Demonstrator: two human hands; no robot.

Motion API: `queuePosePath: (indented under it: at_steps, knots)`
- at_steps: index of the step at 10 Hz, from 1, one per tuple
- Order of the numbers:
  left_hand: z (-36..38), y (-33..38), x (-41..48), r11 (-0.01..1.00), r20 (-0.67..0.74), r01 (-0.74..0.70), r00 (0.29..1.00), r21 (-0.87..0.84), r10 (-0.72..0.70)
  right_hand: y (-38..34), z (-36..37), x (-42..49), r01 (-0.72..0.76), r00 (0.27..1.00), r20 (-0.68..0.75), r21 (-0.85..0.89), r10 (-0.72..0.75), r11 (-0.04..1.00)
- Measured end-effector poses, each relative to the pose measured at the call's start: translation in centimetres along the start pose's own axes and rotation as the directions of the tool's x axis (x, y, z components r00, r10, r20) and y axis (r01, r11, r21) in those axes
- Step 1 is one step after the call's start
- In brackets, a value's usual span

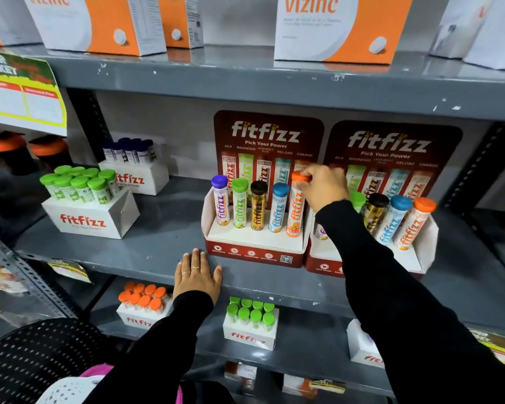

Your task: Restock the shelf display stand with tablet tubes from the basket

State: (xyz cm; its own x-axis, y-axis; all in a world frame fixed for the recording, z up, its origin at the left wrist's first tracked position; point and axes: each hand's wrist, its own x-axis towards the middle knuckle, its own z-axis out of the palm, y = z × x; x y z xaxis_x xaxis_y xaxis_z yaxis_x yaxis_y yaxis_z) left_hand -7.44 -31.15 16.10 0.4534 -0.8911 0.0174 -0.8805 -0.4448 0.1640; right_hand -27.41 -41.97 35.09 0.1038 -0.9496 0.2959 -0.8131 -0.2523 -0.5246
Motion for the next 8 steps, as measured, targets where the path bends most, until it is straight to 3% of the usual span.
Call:
queuePosePath:
  at_steps: [2,5,6,7,8]
  knots:
    - [-0.1,0.0,0.0,1.000,0.006,-0.015,1.000,0.016,0.015,0.9,1.2,-0.7,0.006,0.999,-0.049,-0.039,-0.008,0.999]
    - [-0.8,0.1,0.0,1.000,0.046,-0.019,0.999,0.004,0.019,1.2,1.1,-1.1,0.052,0.999,0.000,-0.155,-0.053,0.986]
    - [-1.2,0.1,-0.3,1.000,0.039,-0.009,0.999,-0.023,0.010,1.3,1.1,-2.7,0.148,0.985,-0.060,-0.189,-0.162,0.971]
    - [-1.7,1.3,-2.0,0.987,-0.093,-0.072,0.994,-0.142,0.059,1.2,0.5,-6.3,0.288,0.956,0.006,-0.184,-0.292,0.940]
    - [-2.4,3.1,-3.3,0.954,-0.264,-0.182,0.957,-0.239,0.117,2.9,1.9,-13.1,0.621,0.779,0.011,-0.154,-0.627,0.769]
